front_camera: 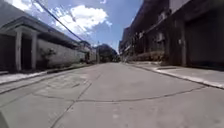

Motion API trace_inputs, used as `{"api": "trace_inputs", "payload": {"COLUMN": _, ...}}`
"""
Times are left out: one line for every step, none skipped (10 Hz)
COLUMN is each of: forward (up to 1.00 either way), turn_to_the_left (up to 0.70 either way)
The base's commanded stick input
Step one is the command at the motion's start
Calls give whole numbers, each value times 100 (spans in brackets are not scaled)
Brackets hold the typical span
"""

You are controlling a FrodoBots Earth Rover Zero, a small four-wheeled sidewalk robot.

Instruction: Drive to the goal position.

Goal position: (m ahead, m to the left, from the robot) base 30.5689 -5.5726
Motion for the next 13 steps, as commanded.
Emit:
{"api": "trace_inputs", "payload": {"forward": 85, "turn_to_the_left": -34}}
{"api": "trace_inputs", "payload": {"forward": 85, "turn_to_the_left": -31}}
{"api": "trace_inputs", "payload": {"forward": 85, "turn_to_the_left": -15}}
{"api": "trace_inputs", "payload": {"forward": 85, "turn_to_the_left": -5}}
{"api": "trace_inputs", "payload": {"forward": 85, "turn_to_the_left": 0}}
{"api": "trace_inputs", "payload": {"forward": 85, "turn_to_the_left": 0}}
{"api": "trace_inputs", "payload": {"forward": 85, "turn_to_the_left": 0}}
{"api": "trace_inputs", "payload": {"forward": 85, "turn_to_the_left": 0}}
{"api": "trace_inputs", "payload": {"forward": 85, "turn_to_the_left": 0}}
{"api": "trace_inputs", "payload": {"forward": 85, "turn_to_the_left": 0}}
{"api": "trace_inputs", "payload": {"forward": 85, "turn_to_the_left": 0}}
{"api": "trace_inputs", "payload": {"forward": 85, "turn_to_the_left": 0}}
{"api": "trace_inputs", "payload": {"forward": 85, "turn_to_the_left": 0}}
